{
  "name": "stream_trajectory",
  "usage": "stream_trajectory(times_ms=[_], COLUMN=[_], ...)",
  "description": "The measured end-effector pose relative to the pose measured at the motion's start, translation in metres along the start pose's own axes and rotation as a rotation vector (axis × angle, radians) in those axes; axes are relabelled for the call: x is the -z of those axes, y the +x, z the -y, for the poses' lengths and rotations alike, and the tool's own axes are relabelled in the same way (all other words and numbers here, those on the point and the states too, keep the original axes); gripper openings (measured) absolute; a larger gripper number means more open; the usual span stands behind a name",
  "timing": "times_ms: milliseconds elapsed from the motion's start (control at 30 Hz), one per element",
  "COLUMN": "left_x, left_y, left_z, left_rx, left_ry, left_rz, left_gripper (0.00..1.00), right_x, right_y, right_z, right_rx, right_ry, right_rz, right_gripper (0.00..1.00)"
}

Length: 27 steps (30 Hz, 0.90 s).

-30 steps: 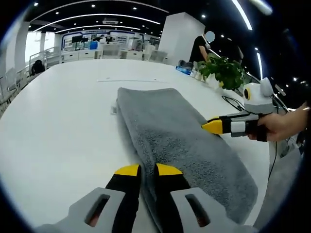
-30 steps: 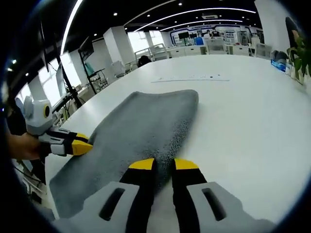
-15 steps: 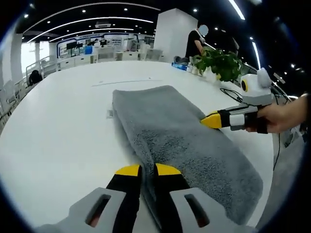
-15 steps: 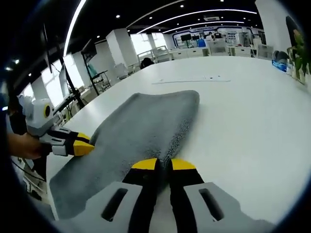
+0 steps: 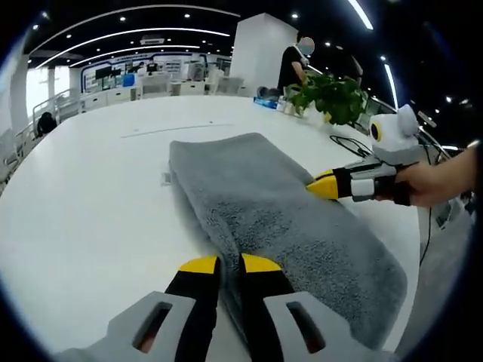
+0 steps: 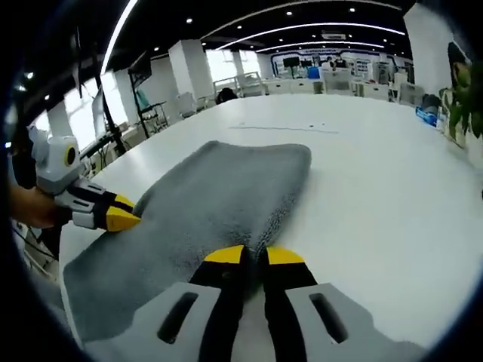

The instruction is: Fold the towel on the table until its edges align and the towel forms a compact rectangular stack.

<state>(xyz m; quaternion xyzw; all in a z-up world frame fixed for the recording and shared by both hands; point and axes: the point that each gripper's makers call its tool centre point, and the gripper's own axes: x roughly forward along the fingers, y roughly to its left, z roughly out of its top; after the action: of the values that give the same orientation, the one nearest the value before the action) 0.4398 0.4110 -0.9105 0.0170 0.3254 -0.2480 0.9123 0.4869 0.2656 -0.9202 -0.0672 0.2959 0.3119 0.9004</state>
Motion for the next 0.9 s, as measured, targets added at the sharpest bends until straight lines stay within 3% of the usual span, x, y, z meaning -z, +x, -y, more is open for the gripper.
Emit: stream_trajectory(times_ms=[467,767,900], left_x=[-0.002,-0.001,-0.001], left_y=[0.011,0.011,0.011], left_z=[0.031,0.032,0.03], left_rx=[0.031,0.041,0.056], left_ry=[0.014,-0.007,-0.068], left_rz=[0.016,0.034,0.037], left_gripper=[0.1,0.11,0.12], right_x=[0.012,0.011,0.009], right_y=[-0.028,-0.031,-0.031], right_z=[0.022,0.026,0.025], right_rx=[0.08,0.15,0.166], right_ry=[0.077,0.08,0.122], right_rz=[0.047,0.0,-0.022], right_gripper=[0.06,0.08,0.08])
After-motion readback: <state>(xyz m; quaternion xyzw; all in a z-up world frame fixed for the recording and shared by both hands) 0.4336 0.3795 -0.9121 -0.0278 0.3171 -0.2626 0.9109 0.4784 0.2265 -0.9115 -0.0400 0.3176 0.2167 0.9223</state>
